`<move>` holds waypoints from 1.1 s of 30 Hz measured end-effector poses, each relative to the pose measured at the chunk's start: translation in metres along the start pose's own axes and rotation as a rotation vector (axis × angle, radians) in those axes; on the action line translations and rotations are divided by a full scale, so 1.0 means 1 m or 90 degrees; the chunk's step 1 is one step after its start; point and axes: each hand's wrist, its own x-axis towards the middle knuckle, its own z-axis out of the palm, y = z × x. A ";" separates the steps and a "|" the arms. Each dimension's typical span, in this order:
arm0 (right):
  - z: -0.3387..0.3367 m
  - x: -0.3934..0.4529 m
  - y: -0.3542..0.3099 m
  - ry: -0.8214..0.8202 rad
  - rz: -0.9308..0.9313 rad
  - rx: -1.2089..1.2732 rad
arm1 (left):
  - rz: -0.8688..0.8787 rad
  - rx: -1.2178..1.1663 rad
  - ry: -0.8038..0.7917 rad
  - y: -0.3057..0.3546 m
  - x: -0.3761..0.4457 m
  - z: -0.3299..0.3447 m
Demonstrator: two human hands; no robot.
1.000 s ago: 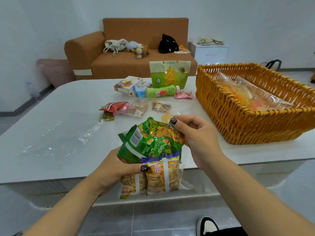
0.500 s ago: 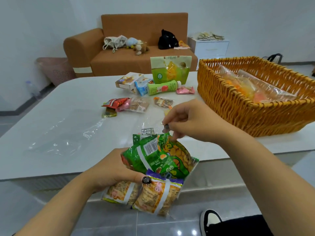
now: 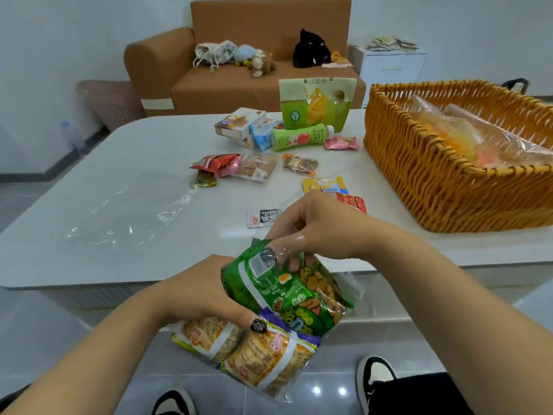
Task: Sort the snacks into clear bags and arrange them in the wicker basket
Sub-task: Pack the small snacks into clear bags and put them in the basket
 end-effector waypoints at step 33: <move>-0.011 -0.004 0.001 0.149 -0.027 -0.264 | 0.087 -0.074 0.150 0.012 0.008 0.004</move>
